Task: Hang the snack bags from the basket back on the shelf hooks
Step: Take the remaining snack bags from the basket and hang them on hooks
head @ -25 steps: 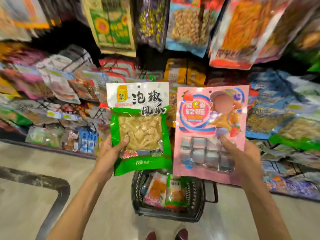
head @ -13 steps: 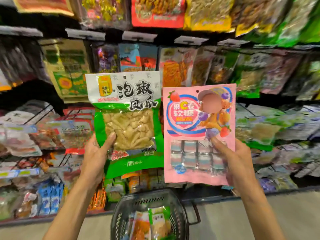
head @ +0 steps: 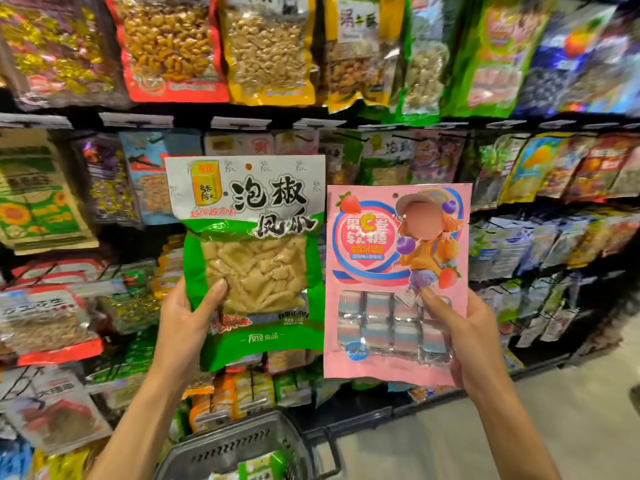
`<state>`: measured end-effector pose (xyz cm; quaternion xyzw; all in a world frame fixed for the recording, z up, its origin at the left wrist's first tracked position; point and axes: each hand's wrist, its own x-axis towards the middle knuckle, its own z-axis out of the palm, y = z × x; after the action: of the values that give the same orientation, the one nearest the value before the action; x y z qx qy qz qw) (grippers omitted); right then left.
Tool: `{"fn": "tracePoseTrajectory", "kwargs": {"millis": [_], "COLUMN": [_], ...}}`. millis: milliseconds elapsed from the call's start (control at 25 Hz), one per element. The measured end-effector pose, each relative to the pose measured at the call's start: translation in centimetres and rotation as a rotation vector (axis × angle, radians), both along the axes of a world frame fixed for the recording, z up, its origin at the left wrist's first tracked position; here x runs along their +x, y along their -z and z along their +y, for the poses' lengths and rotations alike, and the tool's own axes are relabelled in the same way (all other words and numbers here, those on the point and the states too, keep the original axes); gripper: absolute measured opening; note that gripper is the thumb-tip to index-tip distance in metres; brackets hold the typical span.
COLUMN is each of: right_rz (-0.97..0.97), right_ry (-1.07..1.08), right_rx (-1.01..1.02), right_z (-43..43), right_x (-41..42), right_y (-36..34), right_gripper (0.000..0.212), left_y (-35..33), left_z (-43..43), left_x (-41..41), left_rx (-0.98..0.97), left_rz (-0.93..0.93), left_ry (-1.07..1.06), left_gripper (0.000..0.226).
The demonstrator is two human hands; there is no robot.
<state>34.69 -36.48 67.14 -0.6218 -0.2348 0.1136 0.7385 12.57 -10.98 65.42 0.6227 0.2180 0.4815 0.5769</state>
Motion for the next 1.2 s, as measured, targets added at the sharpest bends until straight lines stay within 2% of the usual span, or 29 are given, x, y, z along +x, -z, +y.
{"fn": "tracePoseTrajectory", "kwargs": {"millis": [360, 520, 640, 800, 1040, 1200], "right_rz": [0.003, 0.012, 0.022, -0.009, -0.063, -0.065], "right_ry": [0.115, 0.179, 0.188, 0.184, 0.115, 0.084], "right_rx": [-0.014, -0.032, -0.035, -0.048, -0.067, -0.062], "right_z": [-11.6, -14.2, -14.6, -13.7, -10.1, -9.0], "right_x": [10.4, 15.0, 18.9, 24.7, 33.6, 38.5], "right_y": [1.1, 2.1, 2.9, 3.6, 1.6, 1.0], "right_gripper": [0.022, 0.019, 0.021, 0.023, 0.017, 0.022], "left_y": [0.7, 0.9, 1.3, 2.0, 0.7, -0.2], "left_z": [-10.1, -12.1, -12.3, -12.0, -9.2, -8.7], "left_x": [12.2, 16.8, 20.5, 25.5, 34.1, 39.1], "left_rx": [-0.028, -0.042, -0.054, -0.041, -0.047, -0.068], "left_rz": [0.007, 0.03, 0.03, 0.034, 0.004, -0.02], "left_ry": [0.075, 0.097, 0.093, 0.069, 0.013, 0.025], "left_gripper": [0.019, 0.024, 0.028, 0.02, 0.021, 0.022]}}
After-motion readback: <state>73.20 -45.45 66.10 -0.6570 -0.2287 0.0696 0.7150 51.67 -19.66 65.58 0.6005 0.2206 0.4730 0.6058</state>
